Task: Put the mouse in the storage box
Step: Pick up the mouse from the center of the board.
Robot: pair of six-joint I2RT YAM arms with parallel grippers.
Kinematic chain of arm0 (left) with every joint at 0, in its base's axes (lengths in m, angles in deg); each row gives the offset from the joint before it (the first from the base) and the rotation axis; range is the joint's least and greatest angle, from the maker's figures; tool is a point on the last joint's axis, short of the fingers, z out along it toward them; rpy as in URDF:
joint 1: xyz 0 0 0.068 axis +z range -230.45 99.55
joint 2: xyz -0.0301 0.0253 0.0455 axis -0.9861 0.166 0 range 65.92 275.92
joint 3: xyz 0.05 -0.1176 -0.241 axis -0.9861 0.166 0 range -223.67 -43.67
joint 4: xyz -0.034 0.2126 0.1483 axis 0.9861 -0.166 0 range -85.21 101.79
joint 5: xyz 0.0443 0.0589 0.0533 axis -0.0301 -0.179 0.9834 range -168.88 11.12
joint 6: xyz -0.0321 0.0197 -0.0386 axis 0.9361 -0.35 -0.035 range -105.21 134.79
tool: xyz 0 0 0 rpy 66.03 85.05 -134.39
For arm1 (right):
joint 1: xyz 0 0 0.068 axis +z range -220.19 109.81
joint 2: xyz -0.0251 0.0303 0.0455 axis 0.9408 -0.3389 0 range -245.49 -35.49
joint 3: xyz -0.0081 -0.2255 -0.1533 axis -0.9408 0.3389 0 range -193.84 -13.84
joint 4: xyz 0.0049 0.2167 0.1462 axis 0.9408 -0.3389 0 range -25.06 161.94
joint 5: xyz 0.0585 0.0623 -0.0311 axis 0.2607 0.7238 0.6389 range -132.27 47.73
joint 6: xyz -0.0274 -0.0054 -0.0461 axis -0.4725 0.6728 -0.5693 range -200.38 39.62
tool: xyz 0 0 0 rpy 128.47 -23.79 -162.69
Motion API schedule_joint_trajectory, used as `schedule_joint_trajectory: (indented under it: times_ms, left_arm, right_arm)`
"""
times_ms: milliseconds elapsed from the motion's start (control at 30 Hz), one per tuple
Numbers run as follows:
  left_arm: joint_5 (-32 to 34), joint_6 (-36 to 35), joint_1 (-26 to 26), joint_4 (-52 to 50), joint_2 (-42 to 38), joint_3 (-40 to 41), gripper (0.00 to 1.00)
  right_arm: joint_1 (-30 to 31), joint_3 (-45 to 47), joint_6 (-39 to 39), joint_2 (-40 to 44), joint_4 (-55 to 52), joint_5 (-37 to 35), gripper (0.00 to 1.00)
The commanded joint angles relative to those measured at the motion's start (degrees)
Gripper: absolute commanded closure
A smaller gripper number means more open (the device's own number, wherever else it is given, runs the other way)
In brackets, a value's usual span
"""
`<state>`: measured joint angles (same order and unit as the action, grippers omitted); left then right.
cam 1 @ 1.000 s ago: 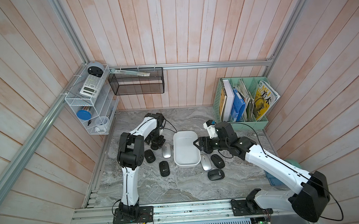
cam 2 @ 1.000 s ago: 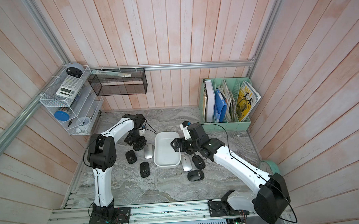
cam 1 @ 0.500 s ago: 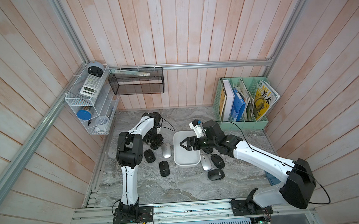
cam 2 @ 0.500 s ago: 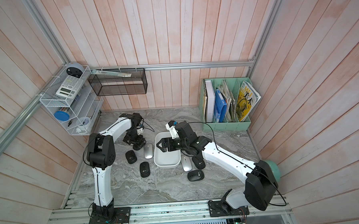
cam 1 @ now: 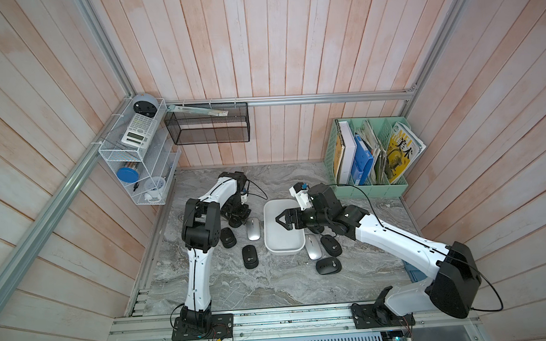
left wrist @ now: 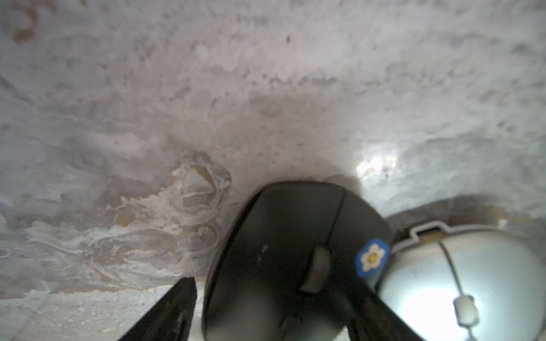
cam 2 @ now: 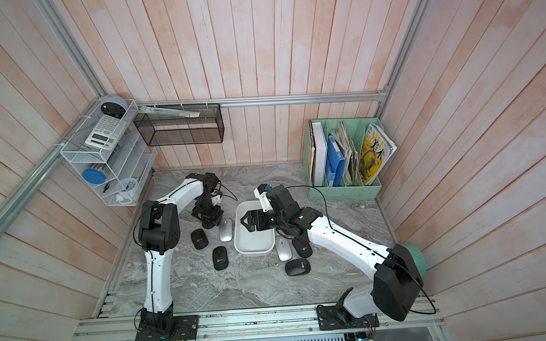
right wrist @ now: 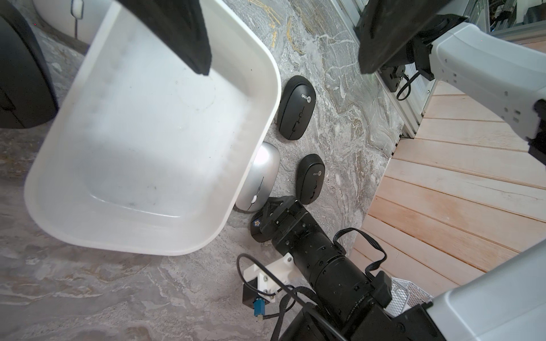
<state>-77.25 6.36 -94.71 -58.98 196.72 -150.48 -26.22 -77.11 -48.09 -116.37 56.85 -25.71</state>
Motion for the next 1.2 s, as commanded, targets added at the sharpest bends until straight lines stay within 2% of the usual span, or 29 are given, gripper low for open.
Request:
schedule_joint_trajectory:
  times_ms: [0,333,567,767,933,1167]
  left_arm:
    - [-1.5,-0.8,-0.2,0.1,2.3,-1.9,0.20]
    - [-1.1,1.1,-1.5,-0.7,3.2,-0.6,0.40]
    - [-0.3,7.1,-2.3,3.3,-1.7,4.9,0.49]
    - [1.7,13.0,-2.2,5.8,-6.6,9.4,0.57]
    - [1.2,16.2,-2.1,7.7,-8.2,12.4,0.60]
    - [1.3,19.4,-2.0,9.8,-11.3,14.8,0.61]
  right_arm:
    - [0.2,-1.1,-0.8,0.5,-1.3,-1.0,0.16]
    - [0.2,-0.7,-0.8,0.6,-1.6,-1.8,0.20]
    - [0.3,1.0,0.4,-0.5,1.2,-0.2,0.21]
    - [-0.1,1.4,-2.6,-6.8,7.2,1.8,0.19]
    - [-0.5,-2.8,-3.6,-13.7,9.3,4.1,0.18]
    - [-1.4,-3.9,-2.8,-18.0,10.8,5.0,0.18]
